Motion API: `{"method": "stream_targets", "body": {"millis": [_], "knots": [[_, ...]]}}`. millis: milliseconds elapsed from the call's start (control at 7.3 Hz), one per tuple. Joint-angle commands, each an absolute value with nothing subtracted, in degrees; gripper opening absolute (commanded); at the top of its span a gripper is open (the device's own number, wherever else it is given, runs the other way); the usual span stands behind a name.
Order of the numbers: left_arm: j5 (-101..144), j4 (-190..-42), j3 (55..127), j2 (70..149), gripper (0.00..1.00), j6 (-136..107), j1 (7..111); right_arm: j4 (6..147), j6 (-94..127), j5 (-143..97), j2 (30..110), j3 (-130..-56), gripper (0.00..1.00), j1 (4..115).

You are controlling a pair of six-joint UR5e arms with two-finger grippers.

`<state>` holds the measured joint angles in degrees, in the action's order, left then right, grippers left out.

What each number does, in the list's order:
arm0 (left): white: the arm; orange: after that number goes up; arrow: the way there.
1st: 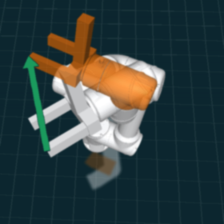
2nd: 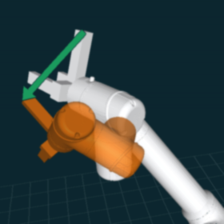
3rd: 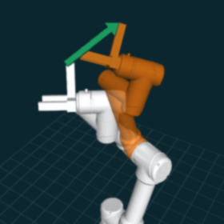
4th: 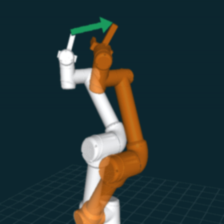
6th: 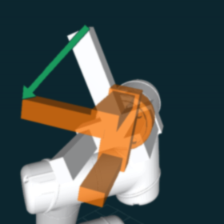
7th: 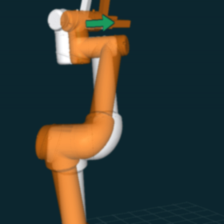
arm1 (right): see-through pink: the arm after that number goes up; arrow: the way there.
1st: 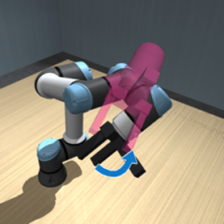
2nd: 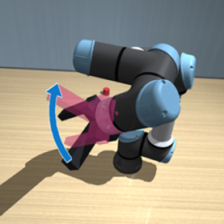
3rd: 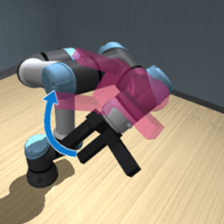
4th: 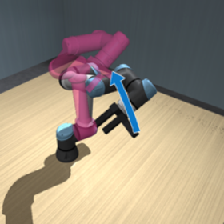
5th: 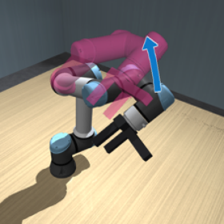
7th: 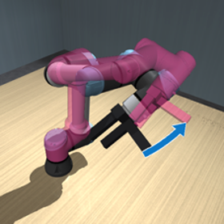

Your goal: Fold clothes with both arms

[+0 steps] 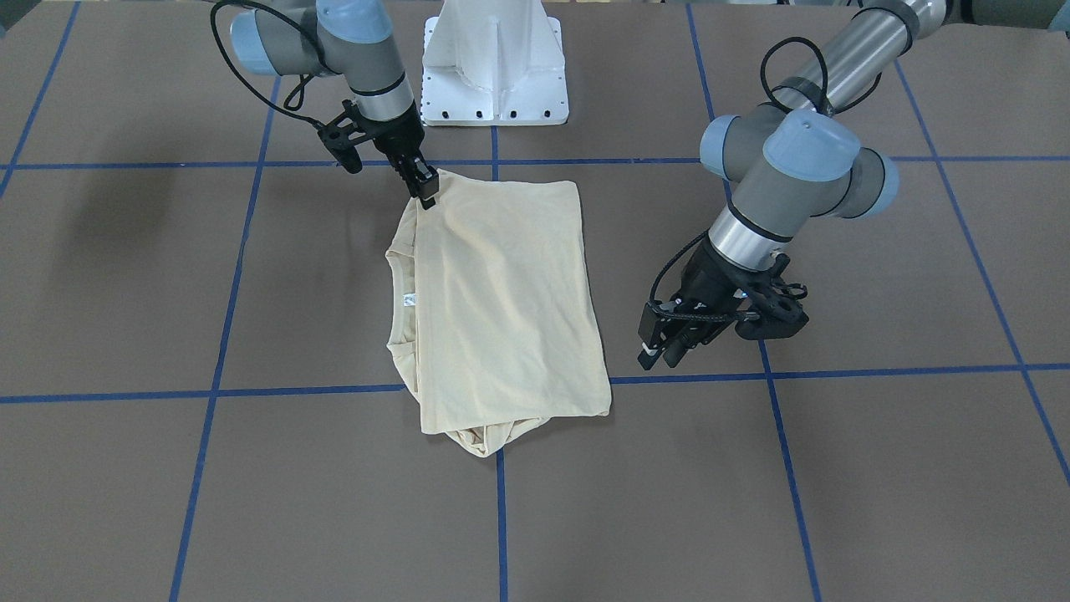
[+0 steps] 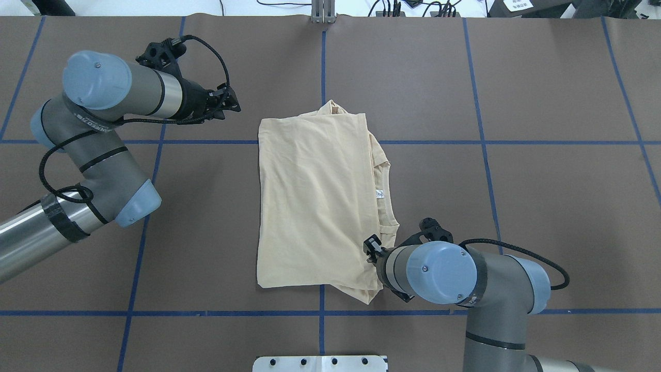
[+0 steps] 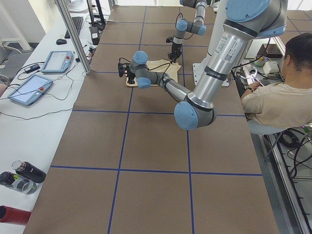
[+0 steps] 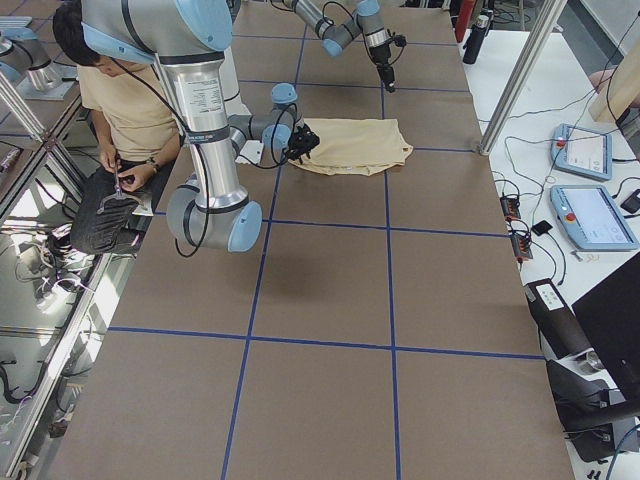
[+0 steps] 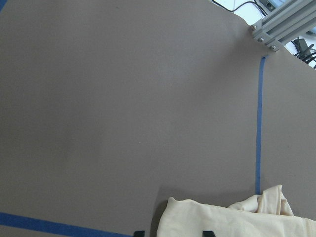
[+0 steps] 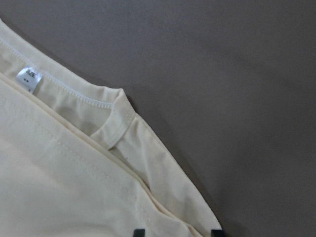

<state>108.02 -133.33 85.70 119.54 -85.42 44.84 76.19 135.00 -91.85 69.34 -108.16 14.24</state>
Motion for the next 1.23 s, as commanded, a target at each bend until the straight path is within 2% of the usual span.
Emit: {"method": "stream_targets", "body": {"millis": [0,274,411,548,685,1096], "knots": [[108.02,-133.33,85.69,119.44,0.49,-85.43,44.82,76.29,135.0,-91.85,69.52,-107.93,0.66,13.8],[108.02,-133.33,85.69,119.53,0.49,-85.43,44.82,76.29,134.91,-91.67,69.43,-107.05,0.59,13.45],[108.02,-133.33,85.69,119.53,0.49,-85.43,44.82,76.9,134.91,-91.67,69.26,-107.05,0.48,13.36],[108.02,-133.33,85.69,119.53,0.49,-85.43,44.82,77.43,134.91,-91.67,69.17,-107.14,0.11,13.36],[108.02,-133.33,85.69,119.53,0.49,-85.43,44.82,77.43,134.83,-91.67,69.34,-107.05,0.0,13.36],[108.1,-133.24,85.69,119.53,0.49,-85.52,44.82,77.78,134.74,-92.02,69.26,-108.19,0.0,14.15]]}}
